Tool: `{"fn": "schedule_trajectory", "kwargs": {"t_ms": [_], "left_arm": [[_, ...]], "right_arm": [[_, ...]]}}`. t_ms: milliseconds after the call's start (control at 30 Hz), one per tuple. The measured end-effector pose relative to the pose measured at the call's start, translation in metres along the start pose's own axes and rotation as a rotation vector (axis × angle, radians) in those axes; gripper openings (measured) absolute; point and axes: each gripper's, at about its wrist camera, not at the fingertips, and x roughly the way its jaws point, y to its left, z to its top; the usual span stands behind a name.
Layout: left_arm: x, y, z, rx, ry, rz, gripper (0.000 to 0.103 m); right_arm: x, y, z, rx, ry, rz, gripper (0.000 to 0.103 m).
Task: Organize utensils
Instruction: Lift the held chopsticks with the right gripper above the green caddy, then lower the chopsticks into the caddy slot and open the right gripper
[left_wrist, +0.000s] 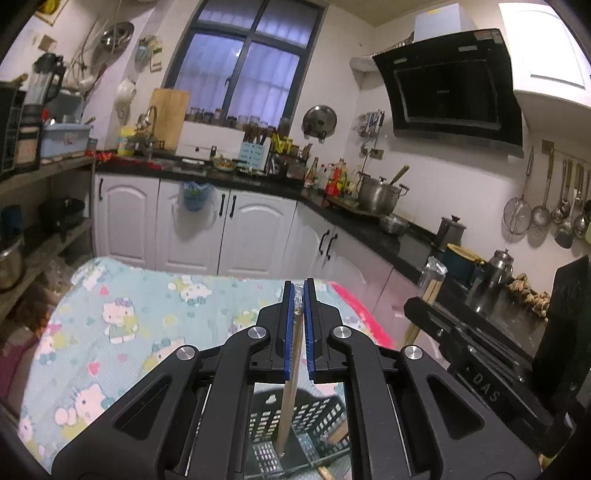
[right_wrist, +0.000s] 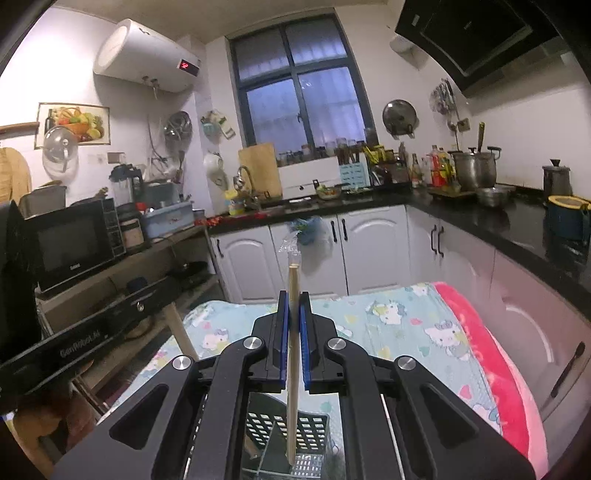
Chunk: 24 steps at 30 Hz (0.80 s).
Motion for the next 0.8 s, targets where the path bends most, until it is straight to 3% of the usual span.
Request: {"fn": "schedule_trajectory", "kwargs": {"t_ms": [100,167,200,233,267,400,467,633,800], "left_arm": [[0.003,0.007,-0.009,-0.016,0.018,-0.002,0.003],[0.003,0.010,-0.013,-0.025,0.033,0.003,0.011],[0.002,0.012,-0.016,-0.029,0.042,0.002,0.014],[0.000,0.013,-0.018,-0.030,0.048,0.005,0.023],[-0.002,0.014,-0.020,-0.029,0.053,0.010,0.033],[-0.017,0.016,-0.026,-0.032,0.062,0.014,0.051],[-0.026,0.017,-0.028,-0.031,0.057,0.017,0.067],[-0.053,0.020,-0.029,-0.066,0.033,0.013,0.091],[-0.076,0.022,-0.031,-0.090,0.030,0.022,0.092]], "right_arm": [[0.008,-0.004,-0.009,0.019,0.042,-0.013,0.008],[0.007,-0.006,-0.014,0.018,0.054,-0.022,0.021],[0.005,-0.009,-0.017,0.026,0.062,-0.038,0.035],[0.002,-0.011,-0.018,0.037,0.062,-0.039,0.042],[-0.001,-0.013,-0.019,0.053,0.061,-0.035,0.043],[-0.019,-0.018,-0.020,0.070,0.063,-0.043,0.050],[-0.027,-0.020,-0.020,0.072,0.067,-0.042,0.055],[-0.048,-0.019,-0.019,0.046,0.086,-0.037,0.067],[-0.066,-0.021,-0.025,0.032,0.110,-0.048,0.071]]}}
